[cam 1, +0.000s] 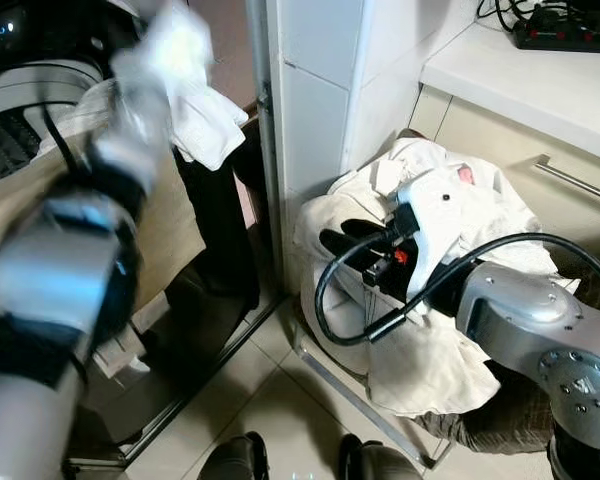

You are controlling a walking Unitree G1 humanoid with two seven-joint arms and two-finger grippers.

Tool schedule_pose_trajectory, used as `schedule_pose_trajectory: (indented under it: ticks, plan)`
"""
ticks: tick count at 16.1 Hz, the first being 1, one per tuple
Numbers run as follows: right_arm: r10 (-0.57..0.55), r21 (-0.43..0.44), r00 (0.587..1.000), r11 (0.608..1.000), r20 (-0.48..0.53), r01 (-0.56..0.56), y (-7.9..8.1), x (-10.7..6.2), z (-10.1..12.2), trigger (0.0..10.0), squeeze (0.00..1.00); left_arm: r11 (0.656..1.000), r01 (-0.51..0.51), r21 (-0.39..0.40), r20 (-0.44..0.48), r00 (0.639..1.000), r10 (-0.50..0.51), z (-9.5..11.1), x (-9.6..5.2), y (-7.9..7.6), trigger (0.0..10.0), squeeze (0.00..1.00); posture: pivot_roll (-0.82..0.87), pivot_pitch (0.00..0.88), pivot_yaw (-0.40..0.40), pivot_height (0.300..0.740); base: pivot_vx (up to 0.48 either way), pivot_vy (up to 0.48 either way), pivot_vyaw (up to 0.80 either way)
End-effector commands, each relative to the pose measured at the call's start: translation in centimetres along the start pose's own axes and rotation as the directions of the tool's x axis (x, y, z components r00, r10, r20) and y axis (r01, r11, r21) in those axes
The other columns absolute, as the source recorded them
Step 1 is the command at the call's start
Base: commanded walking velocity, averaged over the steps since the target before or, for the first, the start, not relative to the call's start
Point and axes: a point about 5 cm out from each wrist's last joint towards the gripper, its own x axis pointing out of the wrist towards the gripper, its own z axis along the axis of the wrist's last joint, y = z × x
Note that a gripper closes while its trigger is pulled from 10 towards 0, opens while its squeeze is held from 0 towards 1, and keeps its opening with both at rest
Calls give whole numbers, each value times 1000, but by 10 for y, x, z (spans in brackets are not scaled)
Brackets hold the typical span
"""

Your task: Clothes washing

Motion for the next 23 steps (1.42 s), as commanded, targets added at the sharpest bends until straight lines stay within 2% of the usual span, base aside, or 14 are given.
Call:
schedule_pose_trajectory:
  ticks: [1, 3, 5, 6, 7, 9, 10, 12, 13, 14, 15, 17, 19, 23]
  plan:
    - [3, -4, 1000, 1000, 5, -3, 1, 1, 1, 10000, 0, 997, -76, -25, 37, 996, 77, 11, 4, 15, 0, 0, -230, 136, 71, 740, 0, 0, 0]
    - [5, -4, 1000, 1000, 9, -5, 1, 2, 1, 10000, 0, 988, -147, -50, 79, 985, 151, 29, 9, 36, 0, 0, -229, 132, 74, 740, 0, 0, 0]
    - [-4, -9, 1000, 1000, 18, 4, 0, 3, 2, 10000, 0, 960, 0, -279, 8, 1000, 2, 28, 11, 27, 10000, 0, -218, 109, 86, 740, 0, 0, 0]
    - [-15, -16, 1000, 1000, 25, 15, -1, 3, 2, 10000, 0, 893, 72, -444, 24, 997, -69, 31, 10, 17, 10000, 0, -216, 103, 89, 740, 0, 0, 0]
    - [-41, -38, 998, 998, 53, 43, -2, 3, 5, 10000, 0, 794, 135, -592, 45, 990, -134, 34, 8, 5, 10000, 0, -208, 88, 92, 740, 0, 0, 0]
    - [-173, -51, 975, 982, 138, 181, -13, 5, 11, 10000, 0, 601, 210, -771, 52, 962, -270, 33, -1, -34, 10000, 0, -183, 36, 96, 740, 0, 0, 0]
    - [-276, -58, 944, 955, 183, 290, -22, 4, 12, 10000, 0, 593, 206, -779, 38, 958, -283, 31, -7, -51, 10000, 0, -166, 9, 95, 740, 0, 0, 0]
    - [-339, -68, 922, 932, 187, 357, -28, 1, 4, 10000, 0, 643, 248, -724, 120, 964, -237, 30, -16, -56, 10000, 0, -150, 0, 96, 740, 0, 0, 0]
    - [-382, -22, 906, 920, 183, 392, -31, -3, -5, 10000, 0, 660, 301, -689, 209, 954, -217, 21, -37, -60, 10000, 0, -134, 0, 91, 740, 0, 0, 0]
    - [-410, -14, 895, 908, 176, 419, -32, -5, -13, 10000, 0, 635, 354, -686, 264, 935, -236, 12, -62, -64, 10000, 0, -126, 0, 88, 740, 0, 0, 0]
    - [-418, -23, 892, 904, 172, 428, -33, -5, -15, 10000, 0, 639, 369, -675, 268, 929, -254, 8, -71, -66, 10000, 0, -122, 0, 86, 740, 0, 0, 0]
    - [-484, 20, 856, 872, 182, 489, -42, -7, -23, 10000, 0, 628, 482, -611, 315, 876, -366, -6, -120, -82, 10000, 0, -108, 0, 70, 740, 0, 0, 644]
    - [-500, 42, 841, 863, 207, 503, -48, -6, -23, 10000, 0, 608, 486, -628, 285, 871, -401, -7, -146, -94, 10000, 0, -92, 0, 60, 740, 0, 0, 800]
    - [-521, 43, 824, 850, 221, 526, -55, -5, -25, 10000, 0, 574, 479, -664, 215, 858, -467, -11, -170, -115, 10000, 0, -88, 0, 52, 740, 290, 0, 502]
